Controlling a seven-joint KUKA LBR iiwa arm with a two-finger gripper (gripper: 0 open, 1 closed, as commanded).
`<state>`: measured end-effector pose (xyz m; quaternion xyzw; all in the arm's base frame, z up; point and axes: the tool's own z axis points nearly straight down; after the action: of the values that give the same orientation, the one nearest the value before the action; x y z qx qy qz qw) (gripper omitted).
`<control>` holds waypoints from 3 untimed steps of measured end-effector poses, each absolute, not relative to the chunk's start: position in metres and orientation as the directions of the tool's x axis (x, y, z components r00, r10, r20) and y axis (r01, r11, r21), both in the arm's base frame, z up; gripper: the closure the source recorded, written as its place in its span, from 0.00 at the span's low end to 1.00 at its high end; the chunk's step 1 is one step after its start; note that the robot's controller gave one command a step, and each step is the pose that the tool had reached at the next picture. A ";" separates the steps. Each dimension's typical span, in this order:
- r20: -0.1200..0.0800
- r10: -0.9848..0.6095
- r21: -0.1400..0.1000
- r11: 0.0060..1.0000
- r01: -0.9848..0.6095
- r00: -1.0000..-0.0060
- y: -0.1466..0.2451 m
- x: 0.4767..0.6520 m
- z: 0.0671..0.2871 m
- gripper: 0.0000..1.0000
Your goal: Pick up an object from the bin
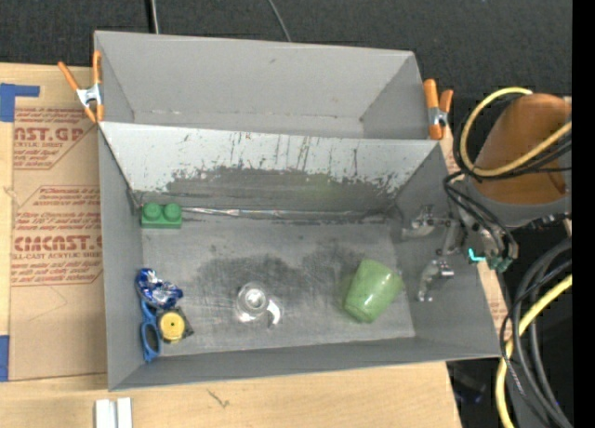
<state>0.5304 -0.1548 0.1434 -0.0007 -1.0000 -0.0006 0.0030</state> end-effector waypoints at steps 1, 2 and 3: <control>-0.008 -0.528 -0.008 0.849 -0.528 -0.849 -0.121 0.521 0.074 0.00; -0.003 -0.811 0.000 0.584 -0.811 -0.584 -0.088 0.507 0.100 0.00; -0.008 -0.930 -0.010 0.368 -0.930 -0.367 -0.072 0.495 0.102 0.00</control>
Offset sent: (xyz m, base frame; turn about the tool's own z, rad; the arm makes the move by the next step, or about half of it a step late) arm -0.0133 0.0344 -0.0734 -0.5583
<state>0.4953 -0.0717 0.1021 0.5623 -0.8269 0.0020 -0.0061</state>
